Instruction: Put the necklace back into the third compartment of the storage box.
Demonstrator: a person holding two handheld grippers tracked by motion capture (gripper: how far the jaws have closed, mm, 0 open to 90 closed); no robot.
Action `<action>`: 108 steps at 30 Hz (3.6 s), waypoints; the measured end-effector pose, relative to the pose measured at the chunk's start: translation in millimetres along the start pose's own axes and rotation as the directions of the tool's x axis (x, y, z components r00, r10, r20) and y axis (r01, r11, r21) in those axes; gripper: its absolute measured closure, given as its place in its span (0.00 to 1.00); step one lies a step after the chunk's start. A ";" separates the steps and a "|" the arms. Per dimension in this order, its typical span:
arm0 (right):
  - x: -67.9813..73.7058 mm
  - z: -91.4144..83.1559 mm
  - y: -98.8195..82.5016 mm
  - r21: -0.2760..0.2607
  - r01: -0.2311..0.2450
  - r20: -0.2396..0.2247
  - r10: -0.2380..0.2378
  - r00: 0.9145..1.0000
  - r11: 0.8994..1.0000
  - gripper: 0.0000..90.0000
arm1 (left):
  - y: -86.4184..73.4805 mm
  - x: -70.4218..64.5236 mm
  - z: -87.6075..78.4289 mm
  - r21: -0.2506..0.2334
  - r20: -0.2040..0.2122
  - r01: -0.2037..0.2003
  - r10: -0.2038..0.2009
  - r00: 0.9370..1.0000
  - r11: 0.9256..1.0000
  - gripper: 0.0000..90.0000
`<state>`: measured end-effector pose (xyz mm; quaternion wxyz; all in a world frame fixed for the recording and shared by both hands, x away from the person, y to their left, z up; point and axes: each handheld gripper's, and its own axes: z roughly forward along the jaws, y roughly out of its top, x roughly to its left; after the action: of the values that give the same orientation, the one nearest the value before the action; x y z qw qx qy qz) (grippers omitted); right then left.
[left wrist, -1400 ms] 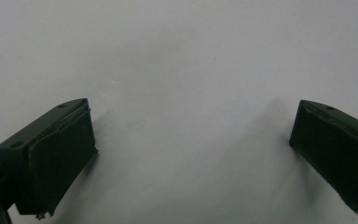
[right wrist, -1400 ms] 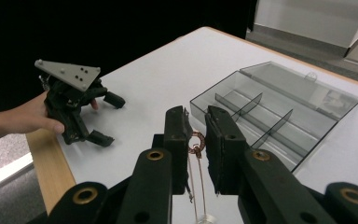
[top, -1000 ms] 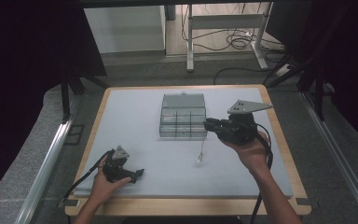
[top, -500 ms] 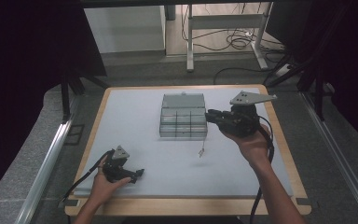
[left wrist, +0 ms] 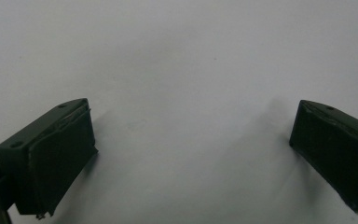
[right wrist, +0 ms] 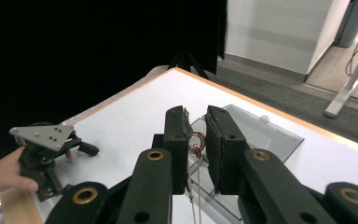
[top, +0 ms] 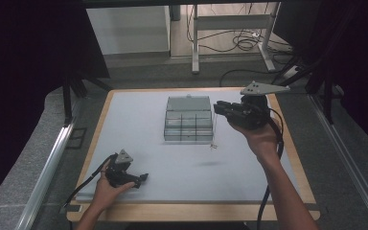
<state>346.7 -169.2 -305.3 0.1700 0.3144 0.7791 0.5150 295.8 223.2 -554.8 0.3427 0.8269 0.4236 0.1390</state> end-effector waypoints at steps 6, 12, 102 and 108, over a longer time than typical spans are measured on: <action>-7.0 2.4 4.0 -0.004 -0.013 0.025 0.013 1.000 1.000 0.86 | 0.0 -0.3 0.2 -0.003 -0.001 0.004 -0.004 1.000 1.000 0.00; -16.3 8.1 6.6 -0.002 -0.041 0.048 0.041 0.998 0.999 0.86 | 0.0 -0.3 0.2 -0.003 -0.001 0.004 -0.004 1.000 1.000 0.00; -81.2 165.5 -24.9 0.220 -0.143 0.228 0.091 0.969 0.965 0.86 | -0.1 0.1 0.3 -0.002 -0.002 -0.001 0.001 1.000 1.000 0.00; -81.4 176.3 -38.9 0.254 -0.144 0.227 0.086 0.970 0.956 0.86 | -0.2 0.0 0.3 -0.004 -0.001 0.000 0.000 1.000 1.000 0.00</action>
<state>498.8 -111.3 -418.0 0.1780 0.4330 0.7993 0.3768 295.8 223.1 -555.2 0.3443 0.8261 0.4235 0.1402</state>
